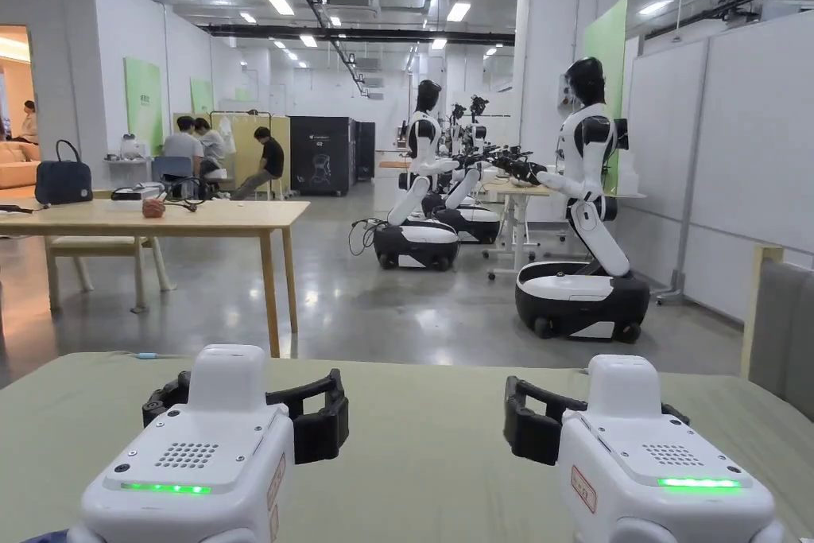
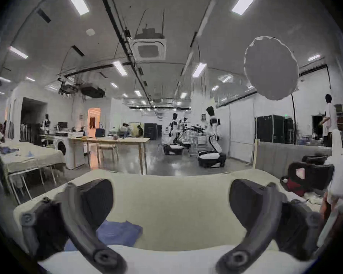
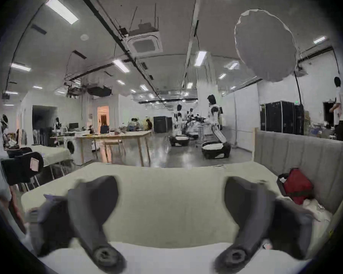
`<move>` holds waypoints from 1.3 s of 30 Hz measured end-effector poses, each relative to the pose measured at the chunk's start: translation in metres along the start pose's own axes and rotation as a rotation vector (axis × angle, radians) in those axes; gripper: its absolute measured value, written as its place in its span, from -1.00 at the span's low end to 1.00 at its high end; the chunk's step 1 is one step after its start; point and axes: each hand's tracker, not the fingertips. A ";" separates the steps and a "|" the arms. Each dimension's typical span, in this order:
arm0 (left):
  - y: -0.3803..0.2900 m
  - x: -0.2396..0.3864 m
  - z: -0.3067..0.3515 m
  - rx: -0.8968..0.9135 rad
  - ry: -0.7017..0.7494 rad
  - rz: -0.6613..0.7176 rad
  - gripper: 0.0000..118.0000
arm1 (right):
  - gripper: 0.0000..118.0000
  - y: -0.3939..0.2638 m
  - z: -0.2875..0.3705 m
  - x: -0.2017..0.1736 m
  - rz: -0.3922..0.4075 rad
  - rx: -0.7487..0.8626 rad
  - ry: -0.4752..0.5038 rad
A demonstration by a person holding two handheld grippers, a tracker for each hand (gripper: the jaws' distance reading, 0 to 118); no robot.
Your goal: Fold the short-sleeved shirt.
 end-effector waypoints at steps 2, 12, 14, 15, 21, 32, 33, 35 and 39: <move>-0.001 0.003 0.004 0.011 -0.002 -0.015 0.23 | -0.36 0.001 0.000 -0.002 0.045 -0.015 -0.088; -0.006 -0.001 0.014 0.014 0.080 -0.024 -0.99 | -0.98 -0.005 0.008 -0.009 0.073 0.015 -0.065; -0.010 -0.017 0.027 -0.004 0.113 -0.025 -0.99 | -0.98 -0.005 0.007 -0.025 0.085 0.019 -0.031; -0.012 -0.025 0.033 -0.007 0.145 -0.030 -0.99 | -0.98 -0.005 0.006 -0.036 0.080 0.016 0.014; -0.033 -0.101 0.085 -0.098 0.387 -0.076 -0.99 | -0.98 -0.024 0.006 -0.136 0.070 -0.026 0.324; -0.134 -0.226 0.017 -0.543 0.281 0.081 -0.98 | -0.98 -0.089 -0.002 -0.190 0.101 -0.181 0.457; -0.145 -0.229 0.002 -0.560 0.279 0.086 -0.86 | -0.98 -0.094 -0.003 -0.188 0.108 -0.190 0.453; -0.169 -0.236 -0.035 -0.635 0.283 0.076 0.60 | -0.98 -0.103 -0.005 -0.185 0.120 -0.212 0.444; -0.215 -0.250 -0.114 -0.741 0.268 0.089 0.97 | -0.98 -0.124 -0.014 -0.180 0.145 -0.268 0.420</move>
